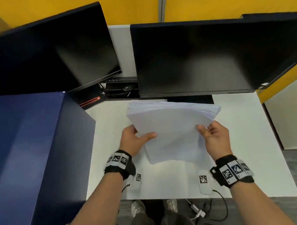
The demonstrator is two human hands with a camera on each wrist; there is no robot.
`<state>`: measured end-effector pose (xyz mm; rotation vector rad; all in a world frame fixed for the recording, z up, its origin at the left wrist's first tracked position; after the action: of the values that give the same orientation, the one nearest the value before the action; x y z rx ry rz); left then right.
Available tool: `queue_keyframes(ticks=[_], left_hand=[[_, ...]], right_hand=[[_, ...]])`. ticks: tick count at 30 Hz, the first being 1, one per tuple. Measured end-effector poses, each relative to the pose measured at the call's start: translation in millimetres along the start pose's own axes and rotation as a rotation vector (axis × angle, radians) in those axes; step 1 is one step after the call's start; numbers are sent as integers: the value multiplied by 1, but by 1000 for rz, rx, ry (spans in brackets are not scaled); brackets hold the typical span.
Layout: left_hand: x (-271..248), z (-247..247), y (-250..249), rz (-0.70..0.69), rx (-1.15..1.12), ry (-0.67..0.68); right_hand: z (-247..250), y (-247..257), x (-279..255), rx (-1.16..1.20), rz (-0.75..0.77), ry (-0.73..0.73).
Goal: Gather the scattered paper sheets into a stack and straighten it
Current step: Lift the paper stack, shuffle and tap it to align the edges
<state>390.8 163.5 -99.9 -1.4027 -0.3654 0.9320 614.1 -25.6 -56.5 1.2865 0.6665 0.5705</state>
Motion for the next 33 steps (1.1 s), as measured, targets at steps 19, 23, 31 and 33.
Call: queue_keyframes(ticks=[19,23,31,33], left_hand=[[1,-23,11,-86,119,-53],[7,-26,29,-19,184,-37],[16,-31,37,37,44,-48],[11,-29,42,26,22,-9]], right_hand=[[3,-11,0,-7,-76,27],[-9,-47,3,-38,-155,50],[-22,-61,20,-16,-223,38],[-13,-56,19,7,-216,29]])
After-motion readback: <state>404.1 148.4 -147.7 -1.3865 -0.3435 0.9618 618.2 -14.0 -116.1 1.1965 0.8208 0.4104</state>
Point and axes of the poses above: each hand's wrist, its own x-axis towards the middle knuckle, its own z-axis out of the back of the hand, y = z × x, the point moved 9 cm from there along x, towards the middle knuckle, and after that the axes turned 7 degrees about y, right-handed, at the moved point
